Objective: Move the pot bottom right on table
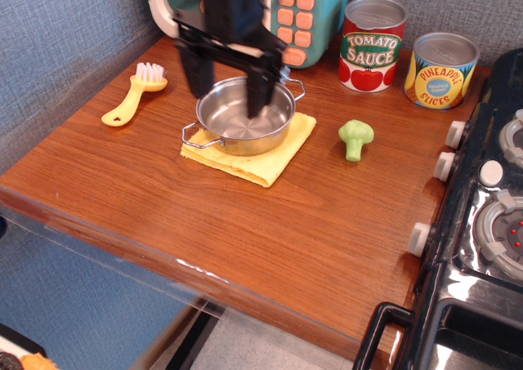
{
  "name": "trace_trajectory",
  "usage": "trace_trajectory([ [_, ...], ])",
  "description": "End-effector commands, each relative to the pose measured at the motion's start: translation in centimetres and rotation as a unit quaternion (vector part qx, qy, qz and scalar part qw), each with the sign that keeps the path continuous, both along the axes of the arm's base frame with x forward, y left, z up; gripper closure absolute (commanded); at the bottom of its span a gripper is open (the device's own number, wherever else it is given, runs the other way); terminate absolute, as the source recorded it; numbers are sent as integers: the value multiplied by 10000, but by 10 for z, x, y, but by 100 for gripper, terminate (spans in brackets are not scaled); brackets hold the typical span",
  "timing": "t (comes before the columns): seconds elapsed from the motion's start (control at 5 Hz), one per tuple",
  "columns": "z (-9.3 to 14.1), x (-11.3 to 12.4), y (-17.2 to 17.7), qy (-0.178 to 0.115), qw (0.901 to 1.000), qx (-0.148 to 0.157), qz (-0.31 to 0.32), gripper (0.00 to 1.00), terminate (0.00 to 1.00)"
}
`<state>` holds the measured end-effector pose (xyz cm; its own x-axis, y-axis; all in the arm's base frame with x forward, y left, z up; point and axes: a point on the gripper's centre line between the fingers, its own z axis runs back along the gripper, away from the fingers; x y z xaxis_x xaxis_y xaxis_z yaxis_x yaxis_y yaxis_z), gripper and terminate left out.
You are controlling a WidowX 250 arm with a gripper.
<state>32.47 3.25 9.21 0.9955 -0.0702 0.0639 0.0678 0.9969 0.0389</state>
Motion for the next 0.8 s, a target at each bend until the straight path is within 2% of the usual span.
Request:
trace_trajectory([
  [0.0,-25,42,-7,-344,9981,502,-107,0,0],
  [0.2,-36,47,-11,-230,9989,394,-131,0,0],
  [0.4,-50,49,-8,-99,9999,24,85,0,0],
  [0.6,-58,49,-9,41,9998,-134,138,0,0],
])
